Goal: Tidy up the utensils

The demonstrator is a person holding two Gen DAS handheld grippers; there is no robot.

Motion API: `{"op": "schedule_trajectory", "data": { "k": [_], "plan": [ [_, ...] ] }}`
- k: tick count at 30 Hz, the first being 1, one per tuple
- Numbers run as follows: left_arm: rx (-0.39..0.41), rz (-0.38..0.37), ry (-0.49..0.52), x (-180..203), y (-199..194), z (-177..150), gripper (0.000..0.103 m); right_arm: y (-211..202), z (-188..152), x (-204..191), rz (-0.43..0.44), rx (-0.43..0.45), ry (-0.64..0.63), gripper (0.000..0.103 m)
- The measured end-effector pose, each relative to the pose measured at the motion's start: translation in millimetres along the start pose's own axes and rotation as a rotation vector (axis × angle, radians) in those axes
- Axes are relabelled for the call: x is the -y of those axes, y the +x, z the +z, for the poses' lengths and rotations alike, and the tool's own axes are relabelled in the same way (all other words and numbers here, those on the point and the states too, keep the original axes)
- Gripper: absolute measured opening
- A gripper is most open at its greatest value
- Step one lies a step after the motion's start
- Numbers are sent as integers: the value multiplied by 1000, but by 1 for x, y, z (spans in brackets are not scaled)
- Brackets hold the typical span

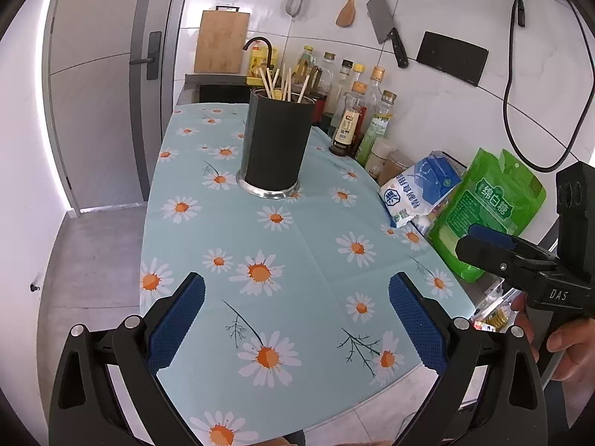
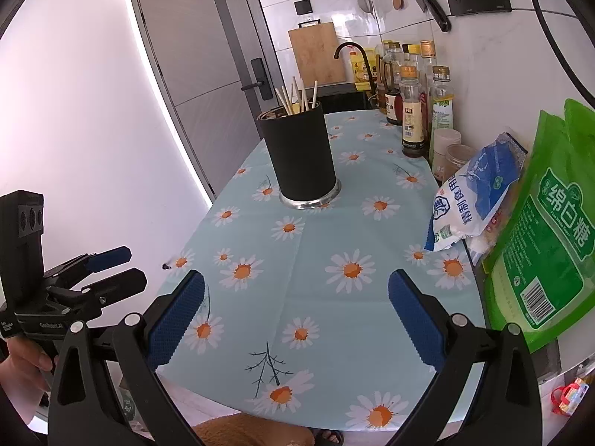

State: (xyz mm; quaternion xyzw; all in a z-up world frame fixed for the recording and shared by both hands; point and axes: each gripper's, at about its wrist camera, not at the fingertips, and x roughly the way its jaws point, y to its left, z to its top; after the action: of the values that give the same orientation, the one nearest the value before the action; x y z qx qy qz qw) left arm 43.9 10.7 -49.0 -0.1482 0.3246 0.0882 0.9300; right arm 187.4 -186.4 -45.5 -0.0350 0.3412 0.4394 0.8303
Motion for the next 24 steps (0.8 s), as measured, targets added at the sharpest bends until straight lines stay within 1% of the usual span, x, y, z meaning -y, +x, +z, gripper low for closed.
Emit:
{"op": "schedule_trajectory", "data": {
  "k": [24],
  "plan": [
    [1, -4, 9, 7, 0, 0, 96, -2, -2, 2, -5, -2, 11, 98]
  ]
}}
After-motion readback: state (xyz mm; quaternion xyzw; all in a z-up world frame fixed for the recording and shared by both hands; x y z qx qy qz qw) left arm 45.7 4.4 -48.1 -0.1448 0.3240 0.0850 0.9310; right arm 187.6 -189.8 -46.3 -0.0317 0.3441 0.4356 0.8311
